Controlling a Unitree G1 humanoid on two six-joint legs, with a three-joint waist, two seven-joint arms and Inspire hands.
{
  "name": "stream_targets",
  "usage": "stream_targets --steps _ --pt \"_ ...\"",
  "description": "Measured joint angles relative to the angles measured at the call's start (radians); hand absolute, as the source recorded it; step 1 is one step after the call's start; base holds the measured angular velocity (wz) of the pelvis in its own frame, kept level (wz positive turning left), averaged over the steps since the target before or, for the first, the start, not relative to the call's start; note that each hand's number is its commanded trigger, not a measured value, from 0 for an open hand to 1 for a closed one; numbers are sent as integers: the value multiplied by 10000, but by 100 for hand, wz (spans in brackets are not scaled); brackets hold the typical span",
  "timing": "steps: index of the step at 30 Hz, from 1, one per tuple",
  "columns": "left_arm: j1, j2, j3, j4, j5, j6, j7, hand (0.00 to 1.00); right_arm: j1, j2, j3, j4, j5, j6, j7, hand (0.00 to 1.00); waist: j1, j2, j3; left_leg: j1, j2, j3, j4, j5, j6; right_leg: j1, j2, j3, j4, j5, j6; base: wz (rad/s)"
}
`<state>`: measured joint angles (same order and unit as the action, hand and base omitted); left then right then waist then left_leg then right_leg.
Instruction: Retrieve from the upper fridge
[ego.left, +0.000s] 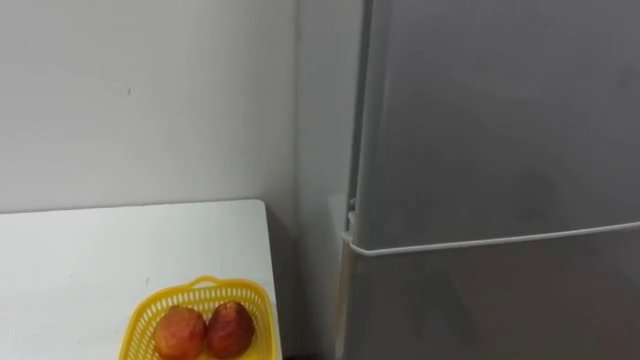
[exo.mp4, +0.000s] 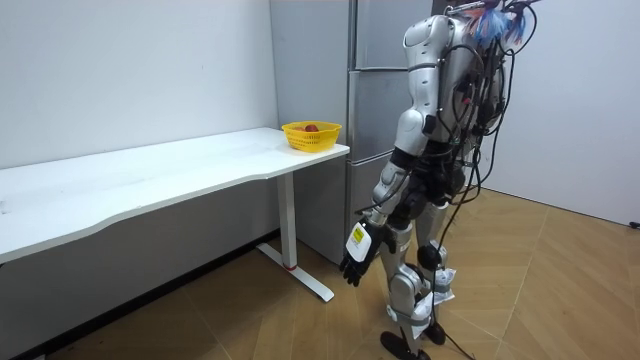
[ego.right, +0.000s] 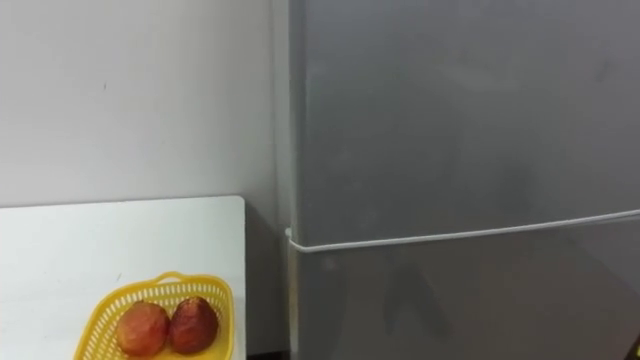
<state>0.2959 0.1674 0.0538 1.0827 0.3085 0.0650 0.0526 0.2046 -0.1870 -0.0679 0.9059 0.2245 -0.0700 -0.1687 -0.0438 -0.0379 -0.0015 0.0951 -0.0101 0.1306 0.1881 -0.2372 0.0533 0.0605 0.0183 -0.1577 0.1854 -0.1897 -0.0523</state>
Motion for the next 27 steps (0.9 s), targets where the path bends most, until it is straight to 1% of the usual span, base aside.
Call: stream_targets --steps 2,3,6,7,9,11,14,16,18,21,27 --pt "-1 -11 1 1 9 14 -40 0 -63 14 162 217 -87 18 200 0 42 30 -9 0 0 -12 0 0 0 7 -1 -16 1 0 -1 0" --pt "-2 -20 1 -1 6 21 -48 0 -100 13 275 383 -130 65 213 0 125 64 -10 7 1 -12 -6 0 0 26 -1 -28 -9 0 -1 4" --pt "5 -24 3 0 7 122 -143 0 -116 10 466 762 -395 74 484 0 271 144 3 22 -2 -38 -5 0 0 87 -9 -80 -37 -1 -1 5" --pt "25 -36 3 10 7 203 -192 0 -128 21 479 793 -458 76 624 0 280 185 13 16 -3 -44 -4 0 0 102 -10 -87 -38 -1 -1 0" --pt "58 -40 20 27 5 245 -242 0 -266 22 481 1115 -476 78 832 0 276 209 20 17 -4 -50 -3 1 -1 121 -11 -98 -72 -1 -1 3" --pt "58 -43 31 55 13 271 -250 0 -300 22 479 1452 -475 83 965 0 277 206 18 23 -10 -108 6 1 -1 222 -10 -151 -136 6 5 10" --pt "51 -82 25 68 64 402 -275 0 -332 23 489 1961 -474 301 1027 0 297 184 14 21 -29 -208 13 2 0 260 -27 -244 -157 2 10 8" --pt "50 -81 15 109 68 504 -333 0 -427 20 697 2388 -466 494 1069 0 307 140 10 21 -31 -241 49 3 -1 279 -29 -281 -159 0 8 3" --pt "39 -84 11 110 80 582 -435 0 -428 59 750 2637 -427 511 1132 0 247 101 15 17 -42 -283 116 3 -2 306 -55 -378 -204 -26 10 12" --pt "37 -88 -8 175 78 614 -627 0 -431 106 758 2735 -372 692 1179 0 249 74 25 35 -47 -304 170 2 -2 419 -69 -421 -202 -42 15 6" --pt "28 -129 11 217 78 584 -655 0 -454 197 757 2716 -384 709 1317 0 258 92 33 26 -51 -383 165 -5 3 386 -66 -466 -187 -58 27 4"
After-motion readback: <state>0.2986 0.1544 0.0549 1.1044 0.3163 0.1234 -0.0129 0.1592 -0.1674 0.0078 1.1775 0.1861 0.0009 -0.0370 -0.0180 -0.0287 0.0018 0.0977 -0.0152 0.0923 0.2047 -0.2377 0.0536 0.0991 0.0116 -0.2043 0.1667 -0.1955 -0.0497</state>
